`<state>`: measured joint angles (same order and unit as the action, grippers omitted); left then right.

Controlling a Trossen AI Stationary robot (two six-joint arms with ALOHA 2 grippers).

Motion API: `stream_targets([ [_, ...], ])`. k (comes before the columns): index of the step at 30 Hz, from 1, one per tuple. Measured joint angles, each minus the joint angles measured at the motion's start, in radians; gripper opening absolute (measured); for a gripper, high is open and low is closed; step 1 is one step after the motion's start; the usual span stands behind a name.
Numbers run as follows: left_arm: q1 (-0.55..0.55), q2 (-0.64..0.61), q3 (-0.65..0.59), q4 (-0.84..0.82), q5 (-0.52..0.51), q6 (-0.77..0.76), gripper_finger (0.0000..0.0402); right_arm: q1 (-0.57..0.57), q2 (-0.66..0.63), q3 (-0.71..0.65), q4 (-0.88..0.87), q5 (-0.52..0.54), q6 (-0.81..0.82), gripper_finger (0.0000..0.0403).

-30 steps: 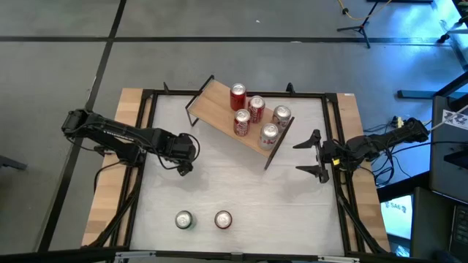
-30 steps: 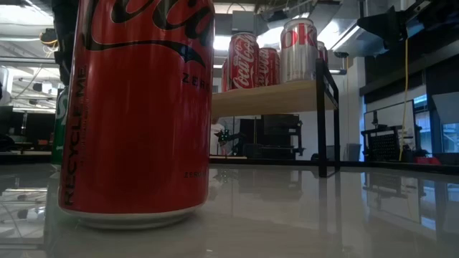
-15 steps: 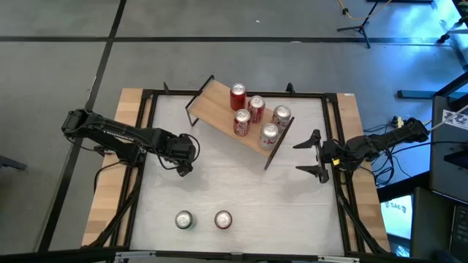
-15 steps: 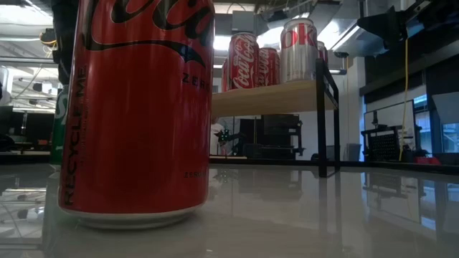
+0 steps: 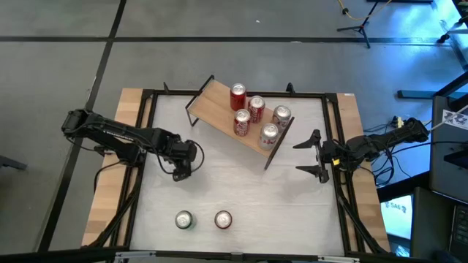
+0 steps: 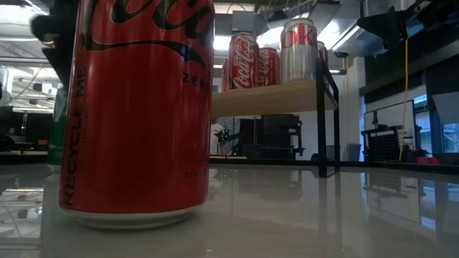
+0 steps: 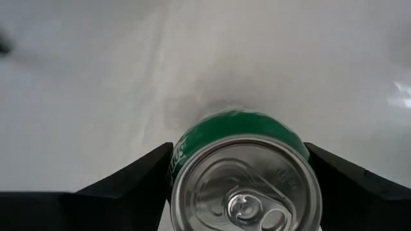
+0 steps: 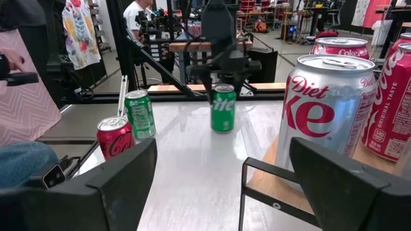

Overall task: Place canned beverage on shelf
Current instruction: Put the top green soda can on the shelf

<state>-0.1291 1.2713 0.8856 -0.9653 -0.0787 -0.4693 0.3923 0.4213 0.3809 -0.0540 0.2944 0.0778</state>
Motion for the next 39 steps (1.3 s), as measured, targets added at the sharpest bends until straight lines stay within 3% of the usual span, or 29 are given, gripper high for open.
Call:
stream_targets([
  [4,-0.001,0.001,0.000,0.054,0.071,0.180,0.0287,0.000,0.000,0.000,0.000,0.000,-0.005,0.0349],
  [8,-0.001,0.001,-0.001,0.067,0.074,0.303,0.0287,0.000,0.000,0.000,0.000,0.000,-0.005,0.0349],
  [17,0.000,0.003,0.032,0.086,0.082,0.315,0.0287,0.000,0.000,0.000,0.000,0.000,-0.007,0.0349],
  [26,0.081,0.003,0.238,-0.001,0.071,0.367,0.0287,0.000,0.000,0.000,0.000,0.000,-0.007,0.0349],
  [39,0.309,0.043,0.550,-0.076,0.013,0.576,0.0287,0.000,0.000,0.000,0.000,0.000,-0.006,0.0349],
])
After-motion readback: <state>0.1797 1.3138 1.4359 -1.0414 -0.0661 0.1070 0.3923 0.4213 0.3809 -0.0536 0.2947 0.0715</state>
